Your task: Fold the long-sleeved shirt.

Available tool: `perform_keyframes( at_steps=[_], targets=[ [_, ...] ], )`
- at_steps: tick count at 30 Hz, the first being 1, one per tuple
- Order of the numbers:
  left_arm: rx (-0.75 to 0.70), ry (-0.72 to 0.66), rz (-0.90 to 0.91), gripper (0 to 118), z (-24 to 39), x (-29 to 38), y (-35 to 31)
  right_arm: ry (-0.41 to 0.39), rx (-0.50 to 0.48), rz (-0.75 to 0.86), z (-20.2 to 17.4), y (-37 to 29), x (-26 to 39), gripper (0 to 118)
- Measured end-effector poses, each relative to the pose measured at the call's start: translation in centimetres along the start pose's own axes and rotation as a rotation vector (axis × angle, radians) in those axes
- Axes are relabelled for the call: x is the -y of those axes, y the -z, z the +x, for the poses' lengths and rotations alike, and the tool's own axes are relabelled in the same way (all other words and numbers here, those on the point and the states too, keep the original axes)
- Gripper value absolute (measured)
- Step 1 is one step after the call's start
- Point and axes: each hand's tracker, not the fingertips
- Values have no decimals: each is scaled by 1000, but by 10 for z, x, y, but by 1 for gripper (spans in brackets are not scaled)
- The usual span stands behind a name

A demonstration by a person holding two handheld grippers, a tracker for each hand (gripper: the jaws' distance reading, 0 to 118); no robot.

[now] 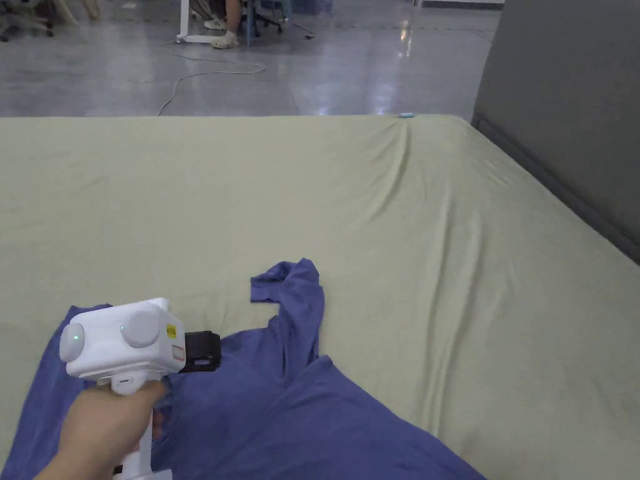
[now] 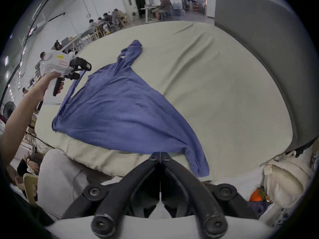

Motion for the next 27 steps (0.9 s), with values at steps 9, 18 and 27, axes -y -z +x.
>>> perform_keyframes(
  at_steps=[9,18,27],
  targets=[
    [-103,233,-2,16,40,24,-2,-5,30,-42,-2,16,-7,0],
    [67,55,-54,0,6,10,-36,134,73,-2,41,34,-43,115],
    [79,67,-53,0,13,8,-54,30,68,-197,19,91,-28,5]
  ],
)
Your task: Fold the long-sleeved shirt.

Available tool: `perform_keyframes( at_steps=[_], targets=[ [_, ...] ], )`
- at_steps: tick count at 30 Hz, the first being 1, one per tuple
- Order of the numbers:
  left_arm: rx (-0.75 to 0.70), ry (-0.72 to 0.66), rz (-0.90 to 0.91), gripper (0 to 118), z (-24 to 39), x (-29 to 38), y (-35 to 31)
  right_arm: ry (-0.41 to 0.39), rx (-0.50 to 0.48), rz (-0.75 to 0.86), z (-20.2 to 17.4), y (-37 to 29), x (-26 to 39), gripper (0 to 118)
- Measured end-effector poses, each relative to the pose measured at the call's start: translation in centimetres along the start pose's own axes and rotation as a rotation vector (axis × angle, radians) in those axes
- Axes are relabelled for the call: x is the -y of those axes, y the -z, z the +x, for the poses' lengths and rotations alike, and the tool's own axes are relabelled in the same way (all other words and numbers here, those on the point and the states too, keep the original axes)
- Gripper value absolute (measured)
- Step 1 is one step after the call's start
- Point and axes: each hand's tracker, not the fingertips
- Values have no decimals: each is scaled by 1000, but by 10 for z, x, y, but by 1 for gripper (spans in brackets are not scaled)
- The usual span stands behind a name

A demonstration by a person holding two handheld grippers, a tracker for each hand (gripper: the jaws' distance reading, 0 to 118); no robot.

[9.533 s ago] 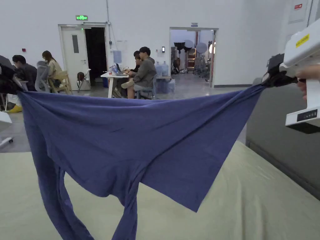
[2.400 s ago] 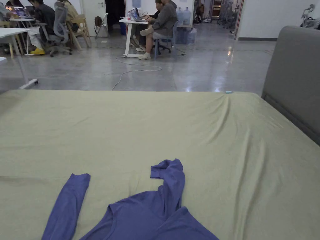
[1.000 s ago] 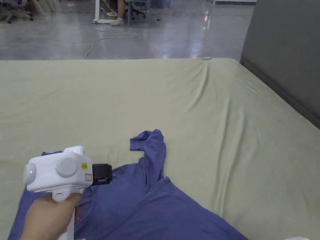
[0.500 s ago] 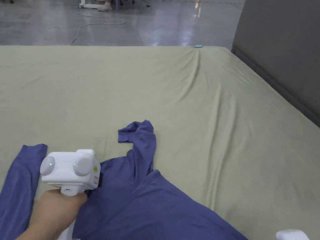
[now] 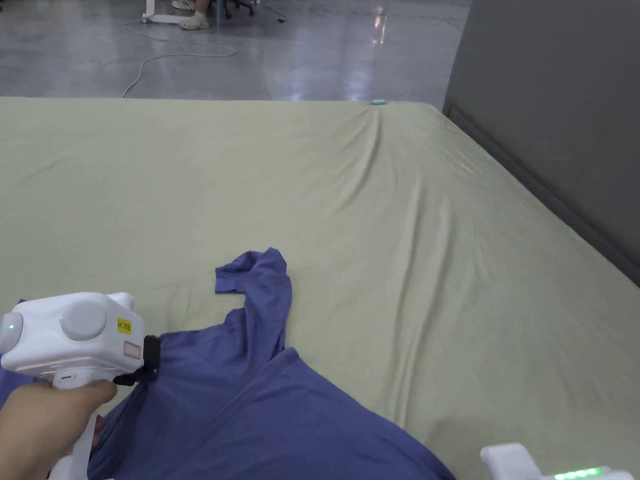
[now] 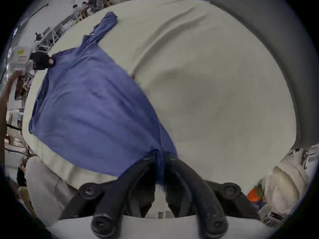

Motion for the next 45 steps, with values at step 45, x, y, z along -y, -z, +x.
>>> perform_keyframes(
  at_steps=[45],
  targets=[
    [56,-148,713,0,4,-363,-387,-12,33,817,-37,-347,-500,4]
  ],
)
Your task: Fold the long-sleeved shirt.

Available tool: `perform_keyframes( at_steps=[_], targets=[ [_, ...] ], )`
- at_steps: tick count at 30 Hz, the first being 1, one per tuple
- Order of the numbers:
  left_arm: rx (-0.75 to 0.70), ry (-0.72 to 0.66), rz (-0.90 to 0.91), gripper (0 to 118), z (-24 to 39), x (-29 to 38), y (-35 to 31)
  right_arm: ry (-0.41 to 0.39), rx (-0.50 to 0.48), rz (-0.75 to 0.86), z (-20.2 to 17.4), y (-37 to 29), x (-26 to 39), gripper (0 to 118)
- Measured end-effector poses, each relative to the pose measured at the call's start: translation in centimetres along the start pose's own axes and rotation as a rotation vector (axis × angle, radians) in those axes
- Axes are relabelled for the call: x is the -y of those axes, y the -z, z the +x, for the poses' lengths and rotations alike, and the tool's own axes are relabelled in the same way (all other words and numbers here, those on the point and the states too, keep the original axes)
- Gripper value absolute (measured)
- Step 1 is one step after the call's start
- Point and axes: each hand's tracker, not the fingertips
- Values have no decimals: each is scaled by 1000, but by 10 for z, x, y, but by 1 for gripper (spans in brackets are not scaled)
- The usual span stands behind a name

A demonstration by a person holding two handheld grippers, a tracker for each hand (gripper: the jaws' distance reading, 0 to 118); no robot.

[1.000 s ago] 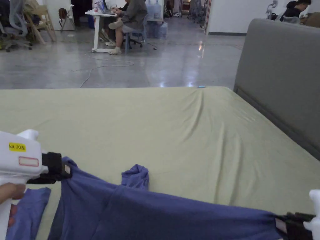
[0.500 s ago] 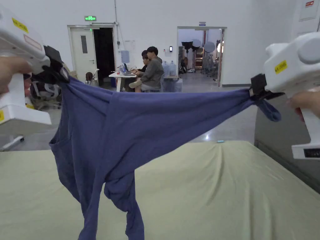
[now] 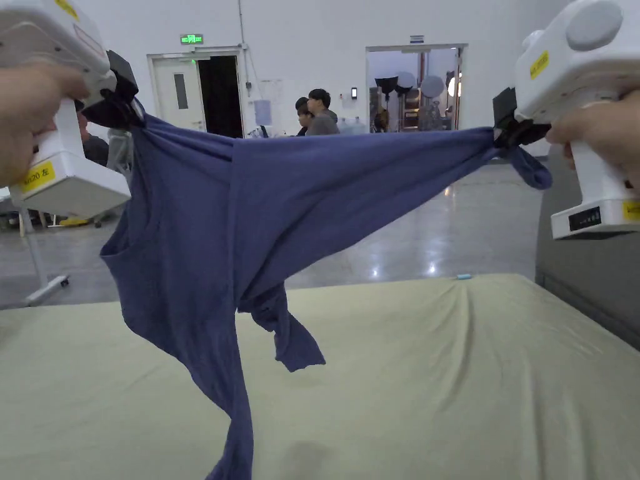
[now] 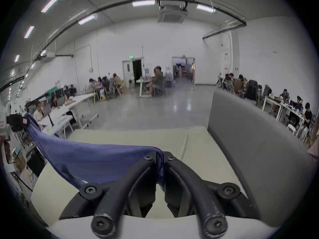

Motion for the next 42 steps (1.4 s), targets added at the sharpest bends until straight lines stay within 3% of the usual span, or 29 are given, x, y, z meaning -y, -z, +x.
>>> perform_keyframes(
  at_steps=[1,8,13,17,20,24,28,31,36,38,42],
  targets=[
    [-5,-4,-25,0,4,27,-6,6,-2,-32,0,13,14,4],
    [-101,-71,-307,0,-64,177,114,70,-24,-309,5,124,175,4],
    [-132,-88,-486,0,-104,273,138,82,-22,-461,13,148,280,4],
    [-70,-79,-534,0,-119,308,100,89,-90,-450,35,119,328,4],
    [-39,5,-545,0,-117,330,43,65,-150,-405,46,59,358,4],
    [14,19,-550,0,-118,362,-32,9,-170,-392,50,-16,403,4],
    [14,37,-602,0,-120,410,-84,16,-189,-399,55,-75,458,4],
    [0,30,-665,0,-130,455,-105,-34,-180,-446,54,-104,502,4],
    [-26,54,-738,0,-145,524,-134,-32,-170,-504,55,-137,562,4],
    [-12,-11,-758,0,-163,543,-138,-103,-136,-525,53,-145,579,4],
    [-22,-19,-766,0,-177,574,-146,-91,-160,-561,53,-147,602,4]
  ],
)
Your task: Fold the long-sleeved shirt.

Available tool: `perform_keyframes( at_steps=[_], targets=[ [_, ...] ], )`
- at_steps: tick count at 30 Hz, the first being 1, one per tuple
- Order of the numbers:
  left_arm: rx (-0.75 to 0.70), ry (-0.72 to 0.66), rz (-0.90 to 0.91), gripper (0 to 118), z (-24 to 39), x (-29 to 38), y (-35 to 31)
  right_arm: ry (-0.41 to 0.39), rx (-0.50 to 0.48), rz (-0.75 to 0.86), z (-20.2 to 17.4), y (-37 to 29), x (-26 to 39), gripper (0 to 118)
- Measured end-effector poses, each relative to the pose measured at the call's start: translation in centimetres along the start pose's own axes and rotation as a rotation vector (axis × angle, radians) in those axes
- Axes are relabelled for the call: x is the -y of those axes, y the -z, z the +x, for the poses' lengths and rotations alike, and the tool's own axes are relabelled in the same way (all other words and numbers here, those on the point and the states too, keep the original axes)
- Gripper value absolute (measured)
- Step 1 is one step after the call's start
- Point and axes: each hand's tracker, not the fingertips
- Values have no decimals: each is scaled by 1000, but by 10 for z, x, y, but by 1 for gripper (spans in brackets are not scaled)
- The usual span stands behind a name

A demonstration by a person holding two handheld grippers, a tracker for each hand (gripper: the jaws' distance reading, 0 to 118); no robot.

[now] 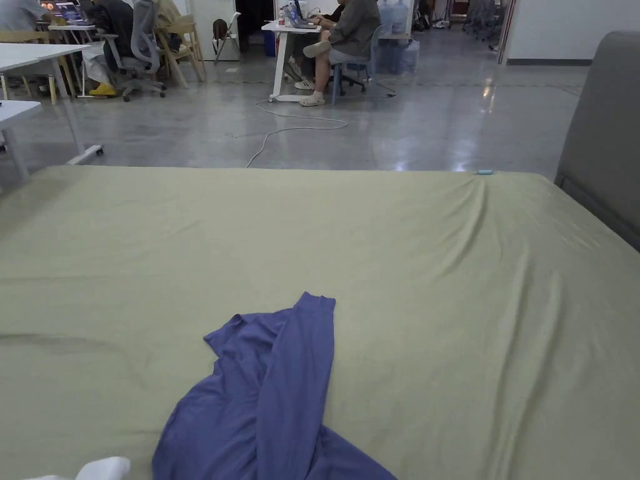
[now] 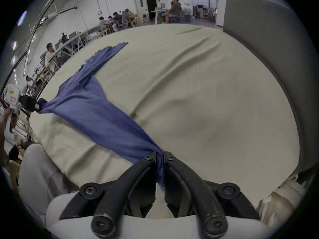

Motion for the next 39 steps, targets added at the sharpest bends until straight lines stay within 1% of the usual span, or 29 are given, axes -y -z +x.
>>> perform_keyframes(
  at_steps=[6,9,10,11,12,13,14,15,16,17,19,21,22,23,24,25,26,27,28,29,30,32,33,34,35,36,37,38,39],
  targets=[
    [-31,-42,-24,0,-26,13,42,12,14,-28,-8,21,13,4],
    [7,-136,-19,0,-36,18,55,23,13,-36,-7,24,11,5],
    [23,-159,-15,0,-38,16,54,43,5,-42,-5,23,9,8],
    [29,-165,-14,0,-36,17,50,57,-8,-58,-1,23,6,16],
    [33,-165,-14,0,-37,16,48,59,-18,-65,2,21,2,19],
    [33,-167,-8,6,-37,14,41,70,-15,-89,2,16,-5,23],
    [23,-185,35,37,-36,14,32,70,-15,-99,3,9,-12,39],
    [4,-207,59,76,-32,14,19,72,-6,-100,1,-2,-17,61],
    [18,-205,92,105,-31,16,5,42,42,-89,-1,-15,-22,88],
    [47,-209,149,118,-29,19,-11,22,68,-40,-3,-30,-26,106],
    [58,-220,244,118,-22,28,-36,12,67,49,-7,-55,-33,107],
    [42,-214,236,117,-16,37,-45,49,46,77,-12,-65,-36,107],
    [5,-177,194,108,-10,41,-44,93,34,63,-19,-68,-39,107],
    [-43,-129,158,58,1,47,-42,109,12,38,-24,-67,-39,100],
    [-96,-84,150,0,8,51,-38,111,-2,31,-27,-66,-38,76],
    [-144,-50,138,0,16,54,-29,107,2,42,-34,-65,-36,23],
    [-141,-54,143,0,22,54,-28,104,15,42,-42,-59,-37,0],
    [-85,-55,128,0,18,47,-19,62,67,67,-44,-62,-36,0],
    [-4,-84,125,0,22,36,-15,86,35,50,-49,-62,-34,0],
    [17,-101,161,0,30,21,-13,76,15,55,-52,-64,-34,0],
    [17,-74,194,0,40,5,-10,85,-15,65,-51,-57,-32,0],
    [23,3,261,0,78,-43,-1,133,-65,86,-52,-58,-34,0],
    [55,14,297,5,91,-65,5,132,-74,84,-53,-60,-35,0],
    [94,28,334,39,107,-93,16,126,-77,84,-57,-56,-37,0],
    [90,40,345,104,127,-120,32,119,-71,89,-58,-58,-37,0],
    [72,82,321,118,141,-143,49,107,-58,94,-59,-59,-37,0],
    [34,116,266,117,154,-168,72,93,-39,97,-59,-59,-36,0],
    [55,142,321,116,162,-185,91,91,-33,93,-62,-53,-37,0],
    [-28,154,266,116,173,-206,114,92,-28,90,-61,-50,-36,0]
  ],
)
